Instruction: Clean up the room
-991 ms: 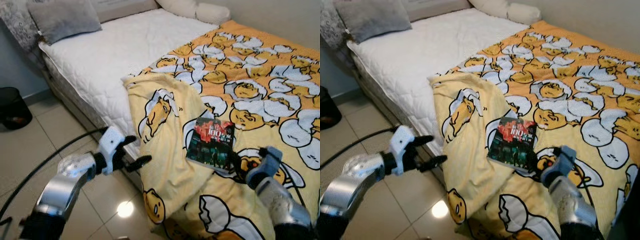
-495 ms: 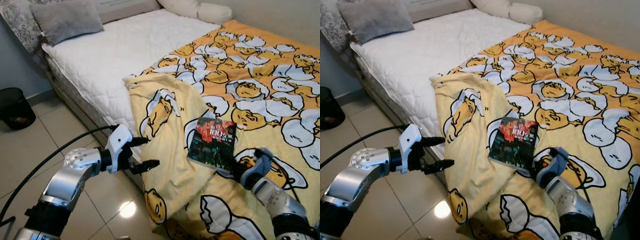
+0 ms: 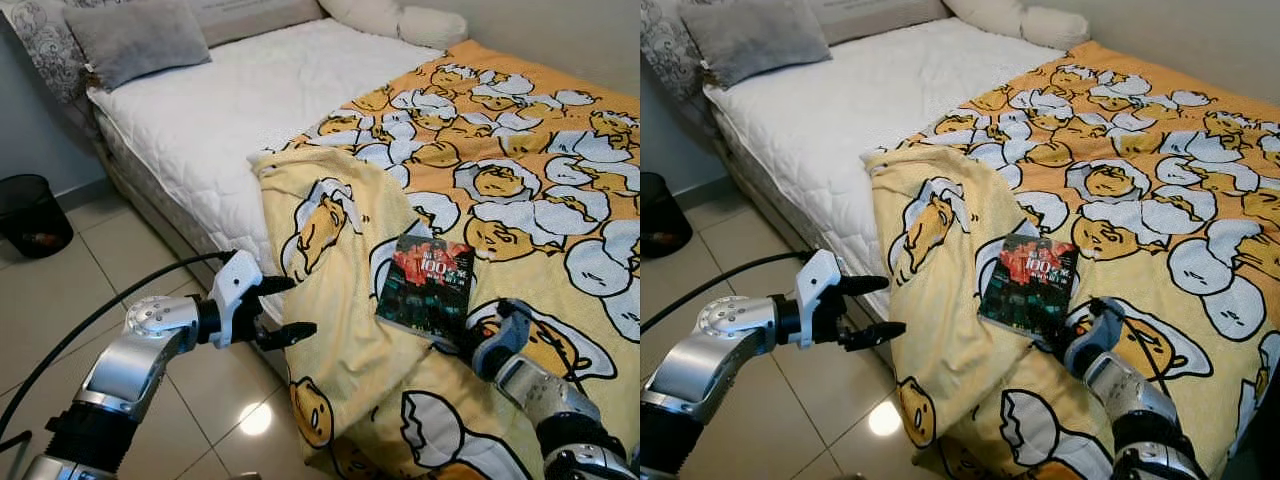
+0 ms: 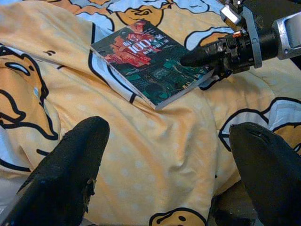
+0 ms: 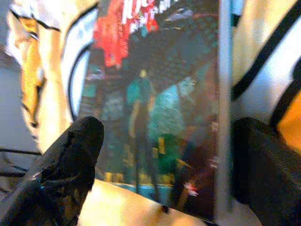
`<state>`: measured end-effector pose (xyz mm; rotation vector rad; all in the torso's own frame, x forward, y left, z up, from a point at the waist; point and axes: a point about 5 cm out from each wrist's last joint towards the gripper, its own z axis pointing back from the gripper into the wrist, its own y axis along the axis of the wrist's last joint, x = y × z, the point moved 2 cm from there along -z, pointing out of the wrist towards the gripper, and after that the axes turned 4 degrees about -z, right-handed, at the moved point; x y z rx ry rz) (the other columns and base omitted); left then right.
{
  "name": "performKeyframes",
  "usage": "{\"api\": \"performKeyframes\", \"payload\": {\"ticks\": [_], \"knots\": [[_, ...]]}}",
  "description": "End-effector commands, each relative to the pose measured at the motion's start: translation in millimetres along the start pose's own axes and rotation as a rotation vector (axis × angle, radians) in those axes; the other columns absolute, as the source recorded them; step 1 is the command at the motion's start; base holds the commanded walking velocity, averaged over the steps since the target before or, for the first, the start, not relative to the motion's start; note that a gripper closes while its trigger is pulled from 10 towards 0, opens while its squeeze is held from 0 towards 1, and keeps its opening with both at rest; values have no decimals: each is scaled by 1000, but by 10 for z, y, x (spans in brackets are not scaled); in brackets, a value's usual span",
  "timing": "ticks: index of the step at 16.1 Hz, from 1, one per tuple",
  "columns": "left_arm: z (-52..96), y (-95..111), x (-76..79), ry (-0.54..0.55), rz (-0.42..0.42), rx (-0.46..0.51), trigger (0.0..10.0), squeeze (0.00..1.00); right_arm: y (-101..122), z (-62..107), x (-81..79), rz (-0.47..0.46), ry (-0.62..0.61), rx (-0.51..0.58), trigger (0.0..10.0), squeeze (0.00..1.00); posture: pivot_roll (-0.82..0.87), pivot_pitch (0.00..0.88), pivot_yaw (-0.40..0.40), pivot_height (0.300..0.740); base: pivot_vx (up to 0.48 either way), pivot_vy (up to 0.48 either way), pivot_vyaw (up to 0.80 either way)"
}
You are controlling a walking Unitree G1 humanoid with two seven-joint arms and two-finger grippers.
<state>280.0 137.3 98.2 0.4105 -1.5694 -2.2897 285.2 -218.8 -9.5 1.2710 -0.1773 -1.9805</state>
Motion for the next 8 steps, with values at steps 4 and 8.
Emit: {"api": "performKeyframes", "payload": {"ticks": [4, 8], "knots": [[-12, 32, 7, -10, -19, -2, 10000, 824, 137, -12, -215, -106, 166, -2, 10000, 0, -31, 0, -1, 740, 0, 0, 0], [-12, 29, -2, -10, -20, -3, 10000, 812, 164, 18, -267, -125, 212, -41, 10000, 0, -35, 0, -4, 740, 0, 0, 0]]}}
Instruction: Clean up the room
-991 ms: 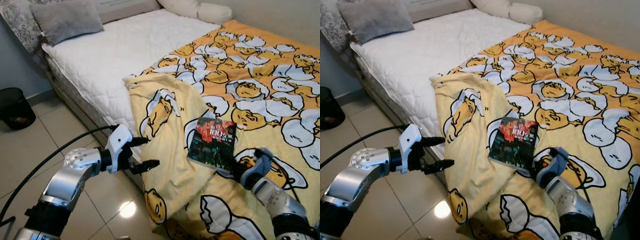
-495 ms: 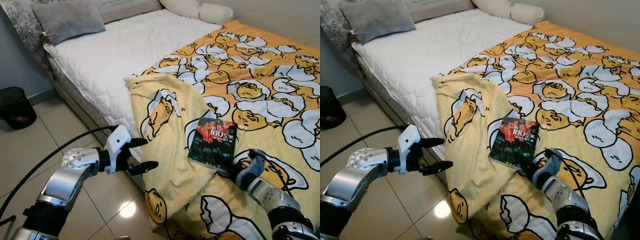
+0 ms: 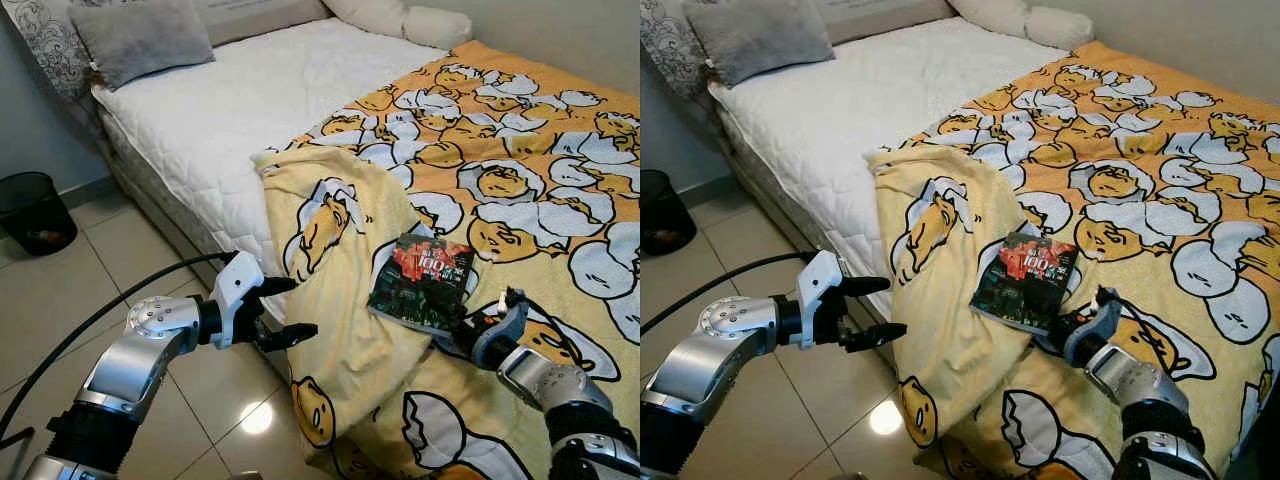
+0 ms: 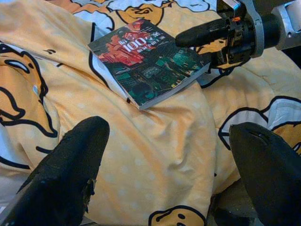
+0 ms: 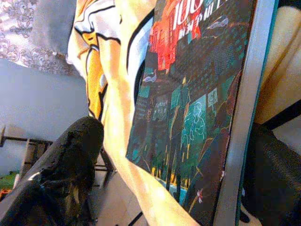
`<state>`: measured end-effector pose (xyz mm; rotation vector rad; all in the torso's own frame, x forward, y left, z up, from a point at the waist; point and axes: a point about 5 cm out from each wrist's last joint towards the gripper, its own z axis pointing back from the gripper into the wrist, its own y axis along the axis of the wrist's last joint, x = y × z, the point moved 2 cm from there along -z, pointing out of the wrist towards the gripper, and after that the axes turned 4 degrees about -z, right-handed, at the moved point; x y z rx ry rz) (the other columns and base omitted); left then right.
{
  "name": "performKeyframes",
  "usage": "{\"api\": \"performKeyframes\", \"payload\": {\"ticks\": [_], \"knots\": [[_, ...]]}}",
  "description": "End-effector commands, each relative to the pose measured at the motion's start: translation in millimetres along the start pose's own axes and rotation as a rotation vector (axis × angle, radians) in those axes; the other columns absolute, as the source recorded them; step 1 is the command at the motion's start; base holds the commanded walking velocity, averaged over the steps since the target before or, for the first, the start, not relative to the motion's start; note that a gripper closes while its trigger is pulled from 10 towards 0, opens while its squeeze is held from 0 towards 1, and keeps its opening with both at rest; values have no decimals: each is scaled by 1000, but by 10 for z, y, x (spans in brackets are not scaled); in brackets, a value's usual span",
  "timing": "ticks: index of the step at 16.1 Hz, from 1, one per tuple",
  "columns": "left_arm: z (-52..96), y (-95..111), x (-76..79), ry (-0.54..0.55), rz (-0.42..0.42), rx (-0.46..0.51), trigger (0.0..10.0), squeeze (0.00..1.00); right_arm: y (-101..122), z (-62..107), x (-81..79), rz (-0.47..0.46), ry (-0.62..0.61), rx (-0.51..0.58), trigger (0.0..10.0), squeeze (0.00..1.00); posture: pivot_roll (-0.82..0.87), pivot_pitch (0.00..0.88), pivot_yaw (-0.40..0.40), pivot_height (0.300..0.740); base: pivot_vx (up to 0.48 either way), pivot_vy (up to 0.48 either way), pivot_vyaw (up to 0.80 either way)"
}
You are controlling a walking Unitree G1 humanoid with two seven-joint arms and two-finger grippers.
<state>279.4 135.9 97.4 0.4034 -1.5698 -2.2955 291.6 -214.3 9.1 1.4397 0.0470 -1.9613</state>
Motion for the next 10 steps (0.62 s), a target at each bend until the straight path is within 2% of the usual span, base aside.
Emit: {"api": "performKeyframes", "payload": {"ticks": [1, 7, 9, 10], "knots": [[-3, 32, -12, -4, -20, -1, 10000, 808, 53, -26, -98, 8, 42, 8, 10000, 0, -35, 0, -4, 740, 0, 0, 0], [-38, 33, -6, -11, -24, -3, 10000, 788, -171, -265, -202, -29, 13, -15, 10000, 0, -24, 0, -13, 740, 0, 0, 0], [-47, 34, -6, -12, -28, -4, 10000, 784, -197, -328, -140, 4, -102, 11, 10000, 0, -23, 0, -13, 740, 0, 0, 0], [-50, 35, -6, -13, -30, -5, 10000, 784, -206, -349, -105, -12, -158, 27, 10000, 0, -22, 0, -13, 740, 0, 0, 0]]}}
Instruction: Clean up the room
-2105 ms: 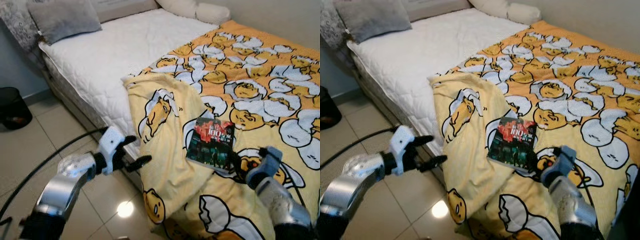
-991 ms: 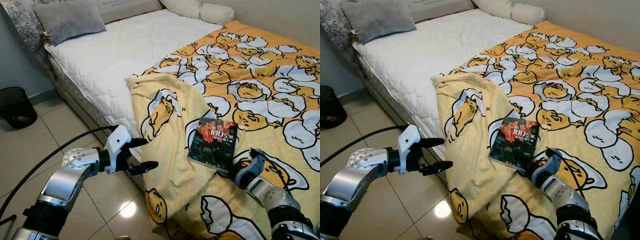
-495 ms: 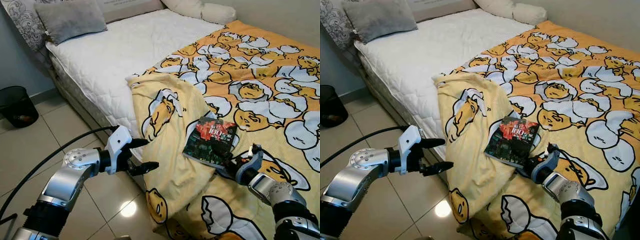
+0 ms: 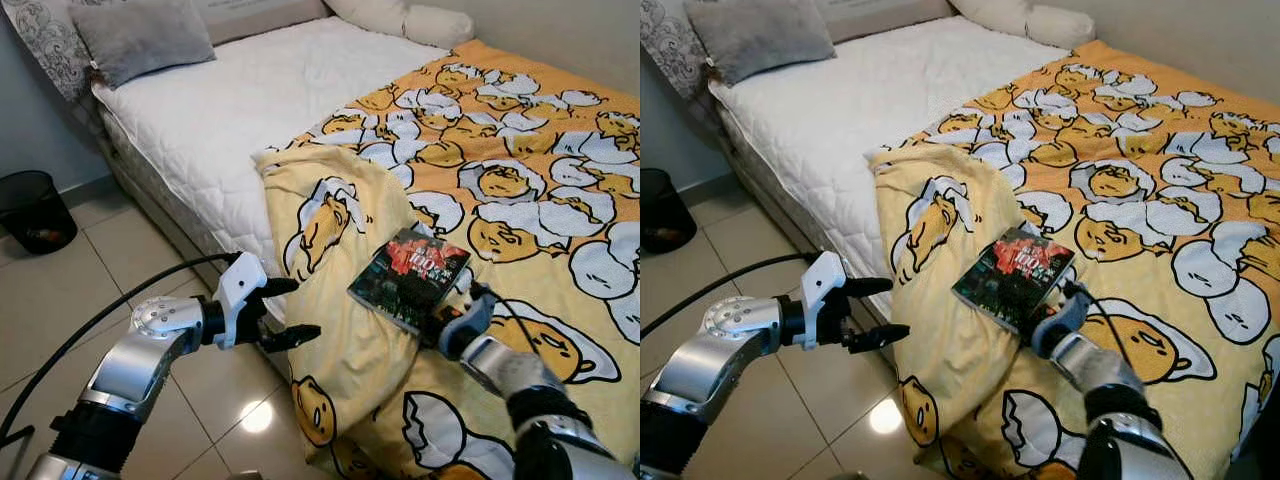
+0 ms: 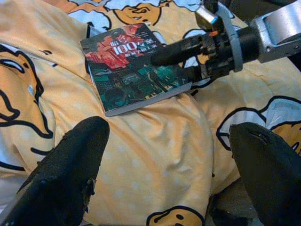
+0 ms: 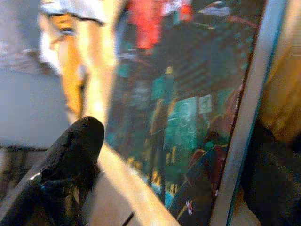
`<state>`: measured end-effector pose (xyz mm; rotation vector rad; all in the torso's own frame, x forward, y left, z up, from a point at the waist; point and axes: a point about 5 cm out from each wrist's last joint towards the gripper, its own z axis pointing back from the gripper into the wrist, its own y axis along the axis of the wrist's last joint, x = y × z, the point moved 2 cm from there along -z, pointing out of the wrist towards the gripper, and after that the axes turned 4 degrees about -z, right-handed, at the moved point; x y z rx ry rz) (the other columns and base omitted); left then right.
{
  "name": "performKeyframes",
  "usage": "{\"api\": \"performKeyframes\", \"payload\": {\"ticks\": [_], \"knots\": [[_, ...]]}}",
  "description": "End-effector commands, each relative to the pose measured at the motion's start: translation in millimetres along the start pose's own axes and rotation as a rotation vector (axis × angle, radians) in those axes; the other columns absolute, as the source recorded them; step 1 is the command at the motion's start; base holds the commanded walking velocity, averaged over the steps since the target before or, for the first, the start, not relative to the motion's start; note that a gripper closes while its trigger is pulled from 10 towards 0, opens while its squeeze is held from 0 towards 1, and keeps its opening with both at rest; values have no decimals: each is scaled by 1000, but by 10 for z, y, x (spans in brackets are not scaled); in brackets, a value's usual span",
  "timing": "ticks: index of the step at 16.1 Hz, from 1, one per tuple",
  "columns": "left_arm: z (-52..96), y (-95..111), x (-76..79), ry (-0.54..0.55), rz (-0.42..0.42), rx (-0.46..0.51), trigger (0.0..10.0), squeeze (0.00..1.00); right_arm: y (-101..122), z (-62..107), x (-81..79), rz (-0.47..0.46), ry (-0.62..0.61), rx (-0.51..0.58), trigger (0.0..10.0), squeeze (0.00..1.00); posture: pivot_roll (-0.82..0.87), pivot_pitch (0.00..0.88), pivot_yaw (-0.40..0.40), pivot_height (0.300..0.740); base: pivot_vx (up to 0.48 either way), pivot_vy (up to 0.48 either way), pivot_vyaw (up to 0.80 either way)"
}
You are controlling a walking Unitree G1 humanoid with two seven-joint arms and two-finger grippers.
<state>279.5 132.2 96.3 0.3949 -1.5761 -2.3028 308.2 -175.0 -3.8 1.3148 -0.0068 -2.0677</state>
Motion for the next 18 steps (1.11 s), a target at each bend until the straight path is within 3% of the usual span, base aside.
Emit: {"api": "performKeyframes", "payload": {"ticks": [1, 4, 7, 9, 13, 18], "knots": [[-18, 33, -24, -3, -29, -7, 10000, 784, 47, -20, 23, -18, -62, 40, 10000, 0, -21, 0, -15, 740, 0, 0, 0], [-27, 32, -16, -6, -30, -9, 10000, 784, 12, -49, 62, -84, -108, 69, 10000, 0, -15, 0, -18, 740, 0, 0, 0], [-17, 35, -24, 0, -30, -9, 10000, 780, 52, -85, -73, -174, -13, 100, 10000, 0, -12, 0, -18, 740, 0, 0, 0], [-2, 35, -39, 4, -30, -11, 10000, 784, 195, -79, -235, -234, 117, 134, 10000, 0, -14, 0, -14, 740, 0, 0, 0], [-5, 57, -70, 5, -37, -9, 10000, 784, 444, -50, -377, -262, 196, 213, 10000, 0, -16, 0, -9, 740, 0, 0, 0], [4, 57, -88, 1, -39, -14, 10000, 784, 351, -153, -474, -240, 167, 202, 10000, 0, -10, 0, -1, 740, 0, 0, 0]]}}
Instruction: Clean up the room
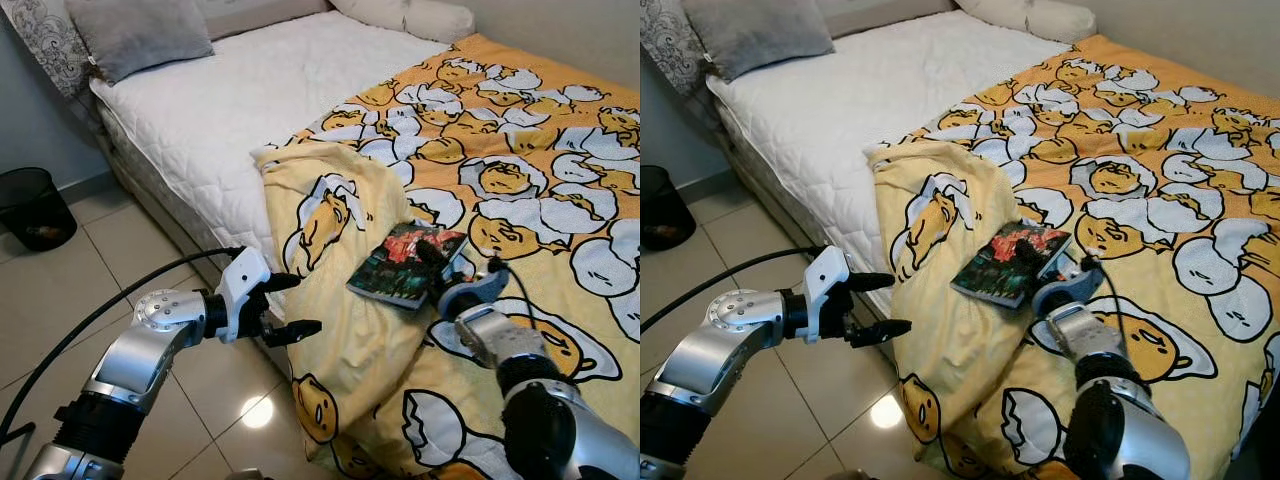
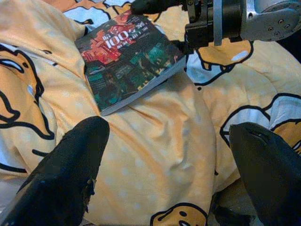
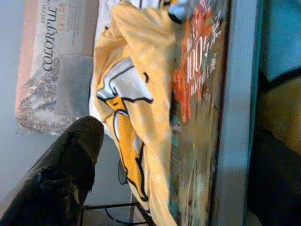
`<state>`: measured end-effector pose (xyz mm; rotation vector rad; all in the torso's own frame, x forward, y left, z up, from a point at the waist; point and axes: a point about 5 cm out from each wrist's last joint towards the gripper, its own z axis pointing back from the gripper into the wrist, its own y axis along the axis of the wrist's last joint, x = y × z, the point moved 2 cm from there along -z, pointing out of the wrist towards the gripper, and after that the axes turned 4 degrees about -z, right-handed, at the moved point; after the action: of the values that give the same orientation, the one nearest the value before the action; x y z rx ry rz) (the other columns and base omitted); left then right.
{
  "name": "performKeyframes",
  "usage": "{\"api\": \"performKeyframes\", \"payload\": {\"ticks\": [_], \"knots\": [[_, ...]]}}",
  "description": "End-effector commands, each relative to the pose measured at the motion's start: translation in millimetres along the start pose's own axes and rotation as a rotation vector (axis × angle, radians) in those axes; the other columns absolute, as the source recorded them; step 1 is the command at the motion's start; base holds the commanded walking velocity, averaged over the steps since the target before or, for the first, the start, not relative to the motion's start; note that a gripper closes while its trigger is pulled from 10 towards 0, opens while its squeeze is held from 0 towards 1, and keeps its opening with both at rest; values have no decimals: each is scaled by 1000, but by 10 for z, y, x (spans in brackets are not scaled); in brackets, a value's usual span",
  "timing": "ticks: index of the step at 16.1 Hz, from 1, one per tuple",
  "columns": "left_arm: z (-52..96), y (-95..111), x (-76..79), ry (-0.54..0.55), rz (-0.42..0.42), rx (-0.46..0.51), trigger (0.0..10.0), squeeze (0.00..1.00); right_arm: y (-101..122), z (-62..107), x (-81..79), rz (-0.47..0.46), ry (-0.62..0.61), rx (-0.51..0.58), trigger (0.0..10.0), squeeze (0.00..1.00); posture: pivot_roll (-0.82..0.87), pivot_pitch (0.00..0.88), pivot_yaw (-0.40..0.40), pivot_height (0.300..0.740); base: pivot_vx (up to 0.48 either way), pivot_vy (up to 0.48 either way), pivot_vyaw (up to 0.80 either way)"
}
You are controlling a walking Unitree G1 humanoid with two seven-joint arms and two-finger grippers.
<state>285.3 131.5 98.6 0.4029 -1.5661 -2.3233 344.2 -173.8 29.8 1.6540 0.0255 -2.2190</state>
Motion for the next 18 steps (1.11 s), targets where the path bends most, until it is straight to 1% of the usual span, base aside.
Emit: {"api": "performKeyframes", "payload": {"ticks": [1, 2, 3, 4, 5, 6, 10, 13, 17, 18], "knots": [[29, 25, -42, 4, -25, -5, 10000, 784, -78, -86, -133, 28, 7, -24, 10000, 0, -8, 0, 0, 740, 0, 0, 0], [31, 25, -44, 4, -26, -5, 10000, 780, -106, -96, -135, 34, -1, -32, 8902, 0, -7, 0, 0, 740, 0, 0, 0], [34, 22, -47, 4, -28, -7, 10000, 784, -184, -121, -125, 58, -39, -54, 4000, 0, -5, 0, -1, 740, 0, 0, 0], [35, 21, -47, 4, -28, -7, 10000, 780, -211, -129, -120, 68, -53, -62, 2745, 0, -5, 0, -1, 740, 0, 0, 0], [38, 20, -49, 5, -28, -8, 10000, 780, -240, -140, -117, 78, -69, -66, 196, 0, -1, 0, -4, 740, 0, 0, 0], [40, 20, -49, 6, -28, -8, 10000, 780, -248, -145, -111, 79, -78, -60, 0, 0, 0, 0, -4, 740, 0, 0, 0], [49, 12, -48, 9, -27, -9, 10000, 780, -242, -153, -76, 93, -134, -30, 0, 0, 2, 0, -5, 740, 0, 0, 0], [54, 7, -54, 11, -28, -11, 10000, 780, -233, -160, -84, 109, -128, -9, 0, 0, 2, 0, -3, 740, 0, 0, 0], [60, 4, -69, 18, -32, -15, 10000, 776, -210, -166, -100, 81, -122, 20, 0, 0, 4, 0, -3, 740, 0, 0, 0], [67, 1, -77, 21, -34, -18, 10000, 780, -214, -172, -110, 99, -121, 14, 0, 0, 4, 0, -1, 740, 0, 0, 0]]}}
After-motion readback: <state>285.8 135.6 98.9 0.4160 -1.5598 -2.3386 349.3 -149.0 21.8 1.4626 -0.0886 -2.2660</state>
